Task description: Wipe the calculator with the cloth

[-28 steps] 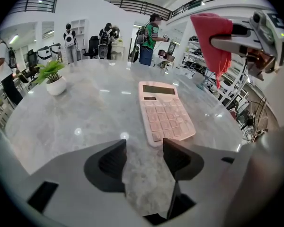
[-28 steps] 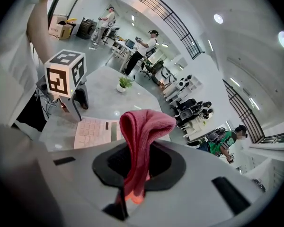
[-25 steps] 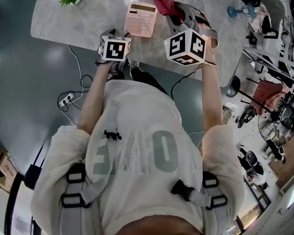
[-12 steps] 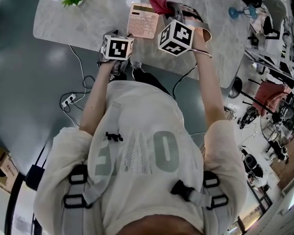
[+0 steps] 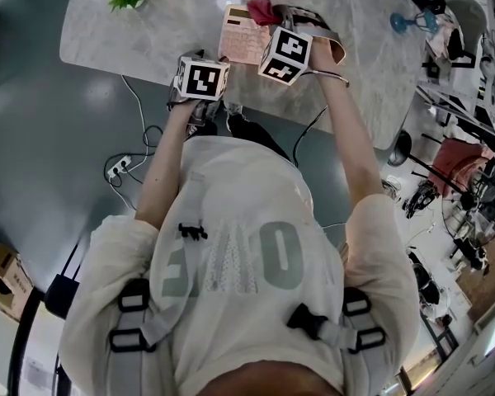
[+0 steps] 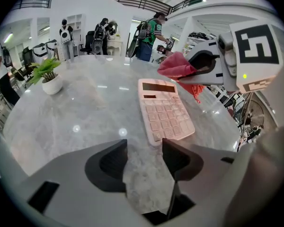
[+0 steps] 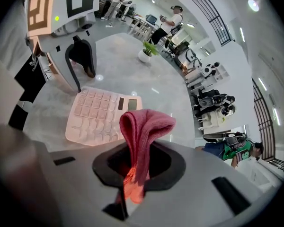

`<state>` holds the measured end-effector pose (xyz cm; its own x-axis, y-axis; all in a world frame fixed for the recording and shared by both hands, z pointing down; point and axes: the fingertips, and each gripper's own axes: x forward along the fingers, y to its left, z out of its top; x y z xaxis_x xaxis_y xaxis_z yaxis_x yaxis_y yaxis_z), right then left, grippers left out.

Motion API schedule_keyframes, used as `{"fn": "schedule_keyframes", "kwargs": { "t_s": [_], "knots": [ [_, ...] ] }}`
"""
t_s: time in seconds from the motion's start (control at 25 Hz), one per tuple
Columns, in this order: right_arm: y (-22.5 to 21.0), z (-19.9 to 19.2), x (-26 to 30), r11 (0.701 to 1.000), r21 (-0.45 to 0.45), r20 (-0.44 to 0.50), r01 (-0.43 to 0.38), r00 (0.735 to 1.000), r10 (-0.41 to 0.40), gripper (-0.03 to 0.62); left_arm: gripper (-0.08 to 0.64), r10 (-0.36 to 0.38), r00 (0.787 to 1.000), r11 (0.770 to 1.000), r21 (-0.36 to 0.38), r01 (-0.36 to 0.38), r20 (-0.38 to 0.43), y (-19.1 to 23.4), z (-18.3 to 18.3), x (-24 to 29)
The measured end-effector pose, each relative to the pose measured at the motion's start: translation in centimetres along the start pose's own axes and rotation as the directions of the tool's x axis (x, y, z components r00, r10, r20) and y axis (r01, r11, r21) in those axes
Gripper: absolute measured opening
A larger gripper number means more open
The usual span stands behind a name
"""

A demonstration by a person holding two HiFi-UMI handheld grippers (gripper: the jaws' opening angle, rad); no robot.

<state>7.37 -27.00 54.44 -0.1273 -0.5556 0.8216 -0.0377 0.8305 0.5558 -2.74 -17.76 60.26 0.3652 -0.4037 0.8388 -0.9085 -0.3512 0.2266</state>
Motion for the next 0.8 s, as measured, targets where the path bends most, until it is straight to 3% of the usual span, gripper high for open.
{"fn": "schedule_keyframes", "kwargs": {
  "t_s": [0.56, 0.8],
  "knots": [
    [1.6, -0.1, 1.8, 0.999, -0.021, -0.04, -0.03, 0.999, 0.029, 0.055, 0.241, -0.003, 1.0, 1.0, 0.005, 0.003, 0.005, 0.1, -0.1, 0.0],
    [3.3, 0.0, 1.6, 0.996, -0.009, -0.042, -0.092, 0.995, 0.092, 0.055, 0.239, -0.006, 1.0, 1.0, 0.009, 0.006, 0.011, -0.1, 0.0, -0.3]
  ]
}}
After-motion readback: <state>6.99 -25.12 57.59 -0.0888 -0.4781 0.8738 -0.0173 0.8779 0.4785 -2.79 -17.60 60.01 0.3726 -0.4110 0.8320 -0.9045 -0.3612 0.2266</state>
